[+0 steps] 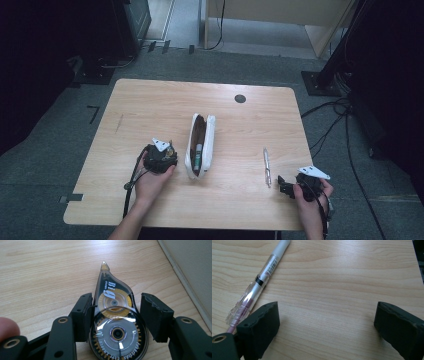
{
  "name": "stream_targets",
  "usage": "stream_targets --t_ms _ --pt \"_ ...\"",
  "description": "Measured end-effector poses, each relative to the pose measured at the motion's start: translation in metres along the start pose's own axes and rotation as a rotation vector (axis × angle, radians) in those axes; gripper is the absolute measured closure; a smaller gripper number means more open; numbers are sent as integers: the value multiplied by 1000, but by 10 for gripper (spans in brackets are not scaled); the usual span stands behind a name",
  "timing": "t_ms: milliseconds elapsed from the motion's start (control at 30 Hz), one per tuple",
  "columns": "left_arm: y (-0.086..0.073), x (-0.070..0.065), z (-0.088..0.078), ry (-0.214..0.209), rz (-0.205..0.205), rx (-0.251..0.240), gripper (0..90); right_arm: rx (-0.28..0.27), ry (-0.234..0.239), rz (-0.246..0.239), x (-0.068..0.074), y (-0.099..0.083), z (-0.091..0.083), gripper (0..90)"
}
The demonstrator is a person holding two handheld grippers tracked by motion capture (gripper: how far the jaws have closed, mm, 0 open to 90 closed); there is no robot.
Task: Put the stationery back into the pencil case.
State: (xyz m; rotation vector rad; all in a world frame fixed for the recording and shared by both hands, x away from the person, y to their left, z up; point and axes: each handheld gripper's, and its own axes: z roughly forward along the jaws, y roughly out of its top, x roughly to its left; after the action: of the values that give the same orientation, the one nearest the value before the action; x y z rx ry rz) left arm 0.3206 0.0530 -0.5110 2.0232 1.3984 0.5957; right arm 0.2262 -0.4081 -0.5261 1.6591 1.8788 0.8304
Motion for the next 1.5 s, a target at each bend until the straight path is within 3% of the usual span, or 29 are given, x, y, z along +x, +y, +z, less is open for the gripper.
stream_targets --t_ms 167,567,800,1033,1367,1500 --pt "2 2 -4 -12 -13 -25 498 1 0 -2 0 0 0 55" --pt "2 2 1 -21 1 16 460 0 0 0 0 0 0 55" --pt "0 -1 1 -3 34 -11 485 0 0 -2 0 0 0 55" --pt "-2 -1 -4 -17 48 -19 498 0 0 0 0 0 0 55" --pt "3 3 -21 -52 35 -84 503 0 0 0 0 0 0 55" --pt "6 3 -28 -84 10 -109 503 0 0 0 0 0 0 55"
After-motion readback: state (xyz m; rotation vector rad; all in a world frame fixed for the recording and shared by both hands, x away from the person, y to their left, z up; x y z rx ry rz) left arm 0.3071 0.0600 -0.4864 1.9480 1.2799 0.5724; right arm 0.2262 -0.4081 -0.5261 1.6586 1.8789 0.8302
